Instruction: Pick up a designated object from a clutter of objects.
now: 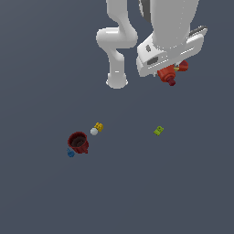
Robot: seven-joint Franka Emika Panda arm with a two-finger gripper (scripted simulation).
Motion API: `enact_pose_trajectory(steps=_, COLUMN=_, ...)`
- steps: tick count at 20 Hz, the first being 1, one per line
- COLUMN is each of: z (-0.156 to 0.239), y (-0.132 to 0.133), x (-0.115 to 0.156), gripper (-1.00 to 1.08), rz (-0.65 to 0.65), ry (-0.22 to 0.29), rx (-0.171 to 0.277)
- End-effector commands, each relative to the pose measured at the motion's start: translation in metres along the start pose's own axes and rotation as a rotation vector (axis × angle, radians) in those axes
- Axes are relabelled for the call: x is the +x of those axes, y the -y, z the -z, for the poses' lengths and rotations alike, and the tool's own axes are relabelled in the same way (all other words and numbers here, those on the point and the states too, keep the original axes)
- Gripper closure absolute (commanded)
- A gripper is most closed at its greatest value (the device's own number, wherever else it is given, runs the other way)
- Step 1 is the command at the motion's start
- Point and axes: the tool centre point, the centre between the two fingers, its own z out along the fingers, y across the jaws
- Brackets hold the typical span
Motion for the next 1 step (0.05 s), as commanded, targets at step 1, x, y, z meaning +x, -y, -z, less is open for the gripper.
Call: enact_pose_trajectory(steps=1, z=0.0011, y=0.0001, x=0.0004, gripper=1.08, rz=0.000, ry=-0.002, rx=0.001)
